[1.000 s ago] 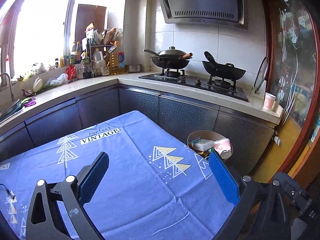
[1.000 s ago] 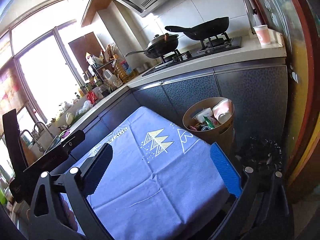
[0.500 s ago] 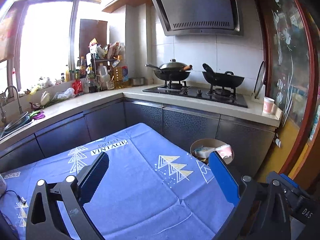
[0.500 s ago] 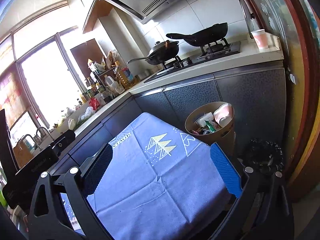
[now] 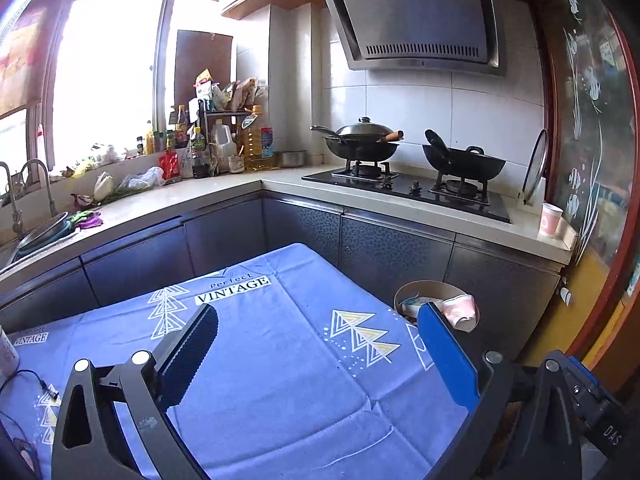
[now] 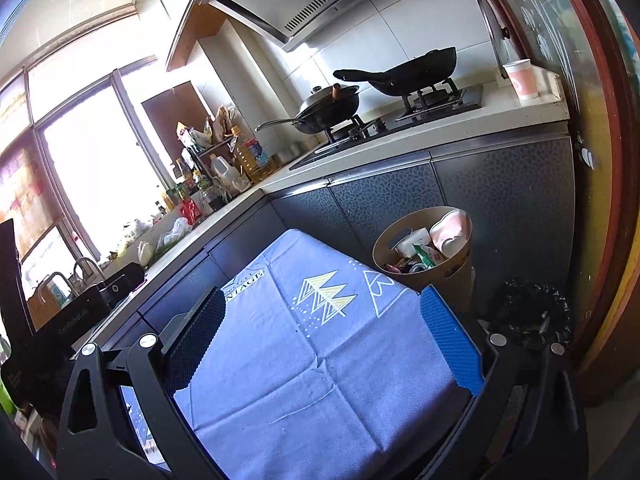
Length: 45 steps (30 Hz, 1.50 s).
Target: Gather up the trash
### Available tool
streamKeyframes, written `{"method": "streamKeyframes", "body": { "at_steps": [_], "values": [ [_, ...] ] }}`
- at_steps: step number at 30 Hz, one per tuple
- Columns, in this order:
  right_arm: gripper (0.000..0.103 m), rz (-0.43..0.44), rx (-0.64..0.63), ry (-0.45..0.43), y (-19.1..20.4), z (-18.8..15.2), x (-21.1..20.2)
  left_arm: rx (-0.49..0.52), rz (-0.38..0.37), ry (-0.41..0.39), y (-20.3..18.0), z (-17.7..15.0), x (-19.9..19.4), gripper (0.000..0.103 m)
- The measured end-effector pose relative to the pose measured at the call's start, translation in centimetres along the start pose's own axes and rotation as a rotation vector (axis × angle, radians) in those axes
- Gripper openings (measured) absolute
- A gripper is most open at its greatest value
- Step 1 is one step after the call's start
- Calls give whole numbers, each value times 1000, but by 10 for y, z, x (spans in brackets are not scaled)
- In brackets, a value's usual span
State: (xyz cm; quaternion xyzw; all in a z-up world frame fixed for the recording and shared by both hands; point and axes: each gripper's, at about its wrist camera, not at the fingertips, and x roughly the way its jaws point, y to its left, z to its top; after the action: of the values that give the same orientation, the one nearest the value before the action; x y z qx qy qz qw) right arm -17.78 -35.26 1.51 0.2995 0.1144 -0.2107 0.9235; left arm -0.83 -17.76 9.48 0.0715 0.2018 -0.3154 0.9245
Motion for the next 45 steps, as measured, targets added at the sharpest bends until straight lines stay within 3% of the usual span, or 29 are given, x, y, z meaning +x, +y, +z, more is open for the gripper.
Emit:
{"method": "streamKeyframes", "body": {
  "at_steps": [25, 45],
  "values": [
    [97, 16, -3, 21, 3, -3, 7, 46, 47, 12, -10, -4, 9, 99],
    [97, -17, -6, -33, -7, 7, -16, 111, -48, -19, -40, 6, 4, 99]
  ]
}}
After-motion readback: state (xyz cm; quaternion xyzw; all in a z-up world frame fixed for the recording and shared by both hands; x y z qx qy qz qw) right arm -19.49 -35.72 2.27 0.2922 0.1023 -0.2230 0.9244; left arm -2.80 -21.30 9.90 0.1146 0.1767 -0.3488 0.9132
